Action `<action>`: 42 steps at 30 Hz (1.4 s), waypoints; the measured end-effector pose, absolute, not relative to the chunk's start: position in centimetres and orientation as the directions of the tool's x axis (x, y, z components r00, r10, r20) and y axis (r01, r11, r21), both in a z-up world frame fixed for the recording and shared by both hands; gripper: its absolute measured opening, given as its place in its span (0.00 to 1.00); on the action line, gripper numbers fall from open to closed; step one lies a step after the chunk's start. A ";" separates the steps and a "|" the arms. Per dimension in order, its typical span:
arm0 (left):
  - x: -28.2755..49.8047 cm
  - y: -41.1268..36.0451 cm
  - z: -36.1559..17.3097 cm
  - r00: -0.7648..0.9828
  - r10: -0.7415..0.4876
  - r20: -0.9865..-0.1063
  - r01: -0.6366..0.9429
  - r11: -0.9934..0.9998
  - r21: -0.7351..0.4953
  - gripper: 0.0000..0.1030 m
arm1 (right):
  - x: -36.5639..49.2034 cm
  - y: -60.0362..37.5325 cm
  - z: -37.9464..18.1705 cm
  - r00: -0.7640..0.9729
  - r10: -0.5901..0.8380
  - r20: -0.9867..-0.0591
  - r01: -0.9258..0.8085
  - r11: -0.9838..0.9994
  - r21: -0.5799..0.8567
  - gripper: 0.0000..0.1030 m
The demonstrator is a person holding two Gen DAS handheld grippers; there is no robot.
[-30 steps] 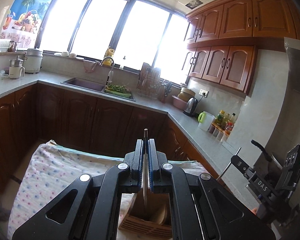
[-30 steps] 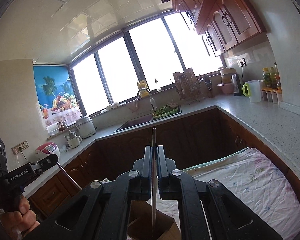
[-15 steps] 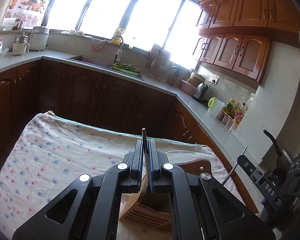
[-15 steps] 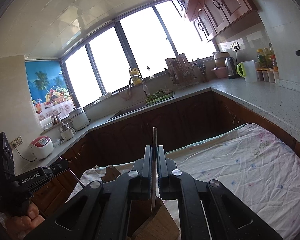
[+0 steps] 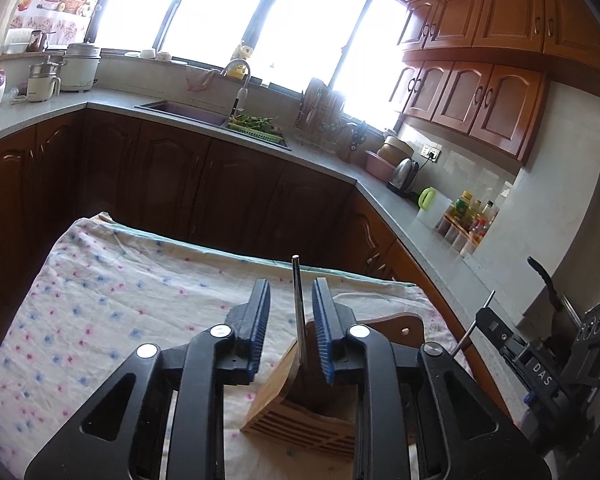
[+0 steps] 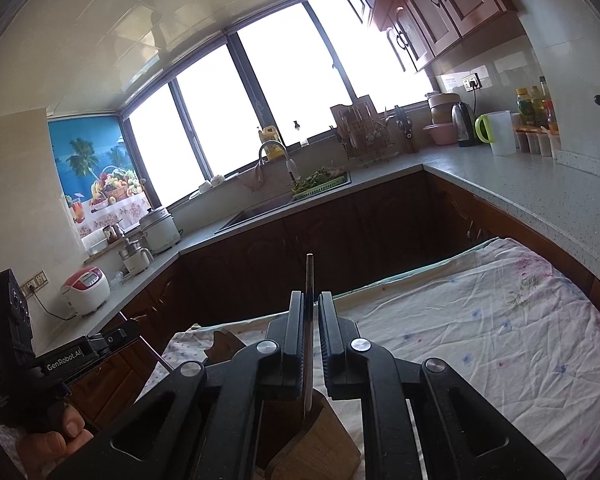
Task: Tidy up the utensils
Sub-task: 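Open the left tool to drop its chopstick into the holder while the right tool releases its chopstick, then move the left tool down to the steel spoon while the right tool approaches the steel fork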
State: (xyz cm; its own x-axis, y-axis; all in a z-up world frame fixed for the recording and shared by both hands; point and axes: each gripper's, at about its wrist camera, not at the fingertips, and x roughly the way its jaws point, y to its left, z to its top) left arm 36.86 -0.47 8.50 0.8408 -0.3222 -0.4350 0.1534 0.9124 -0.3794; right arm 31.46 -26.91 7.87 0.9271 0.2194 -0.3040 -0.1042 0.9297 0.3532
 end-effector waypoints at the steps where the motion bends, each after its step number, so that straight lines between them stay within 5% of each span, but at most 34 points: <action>1: 36.7 -0.2 8.5 0.842 -0.318 -0.435 0.145 0.911 -0.385 0.37 | 31.3 -27.0 7.9 0.927 0.220 -0.305 -0.102 0.928 0.359 0.18; 3: 36.2 0.2 8.5 0.842 -0.317 -0.436 0.139 0.909 -0.393 0.38 | 31.0 -27.3 8.0 0.926 0.227 -0.300 -0.104 0.921 0.376 0.44; 7: 34.8 0.8 8.5 0.842 -0.308 -0.444 0.132 0.914 -0.384 0.49 | 29.9 -27.8 8.3 0.926 0.240 -0.291 -0.110 0.910 0.400 0.57; 9: 33.7 1.3 8.6 0.842 -0.299 -0.448 0.125 0.918 -0.376 0.57 | 29.1 -27.9 8.5 0.924 0.256 -0.285 -0.122 0.901 0.417 0.78; 12: 31.8 2.2 8.4 0.848 -0.277 -0.452 0.112 0.927 -0.358 0.64 | 27.5 -27.9 8.9 0.922 0.270 -0.276 -0.139 0.899 0.415 0.86; 42: 15.7 4.3 1.2 0.740 -0.284 -0.610 0.123 0.949 -0.292 0.64 | 10.6 -31.3 2.7 0.853 0.228 -0.470 -0.024 0.916 0.401 0.92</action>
State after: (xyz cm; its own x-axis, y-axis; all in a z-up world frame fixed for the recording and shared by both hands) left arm 15.67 4.28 1.16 0.7395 -0.2836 -0.6105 0.1228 0.9485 -0.2919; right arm 10.65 -31.33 2.68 0.8525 0.2284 -0.4702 -0.0244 0.9159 0.4007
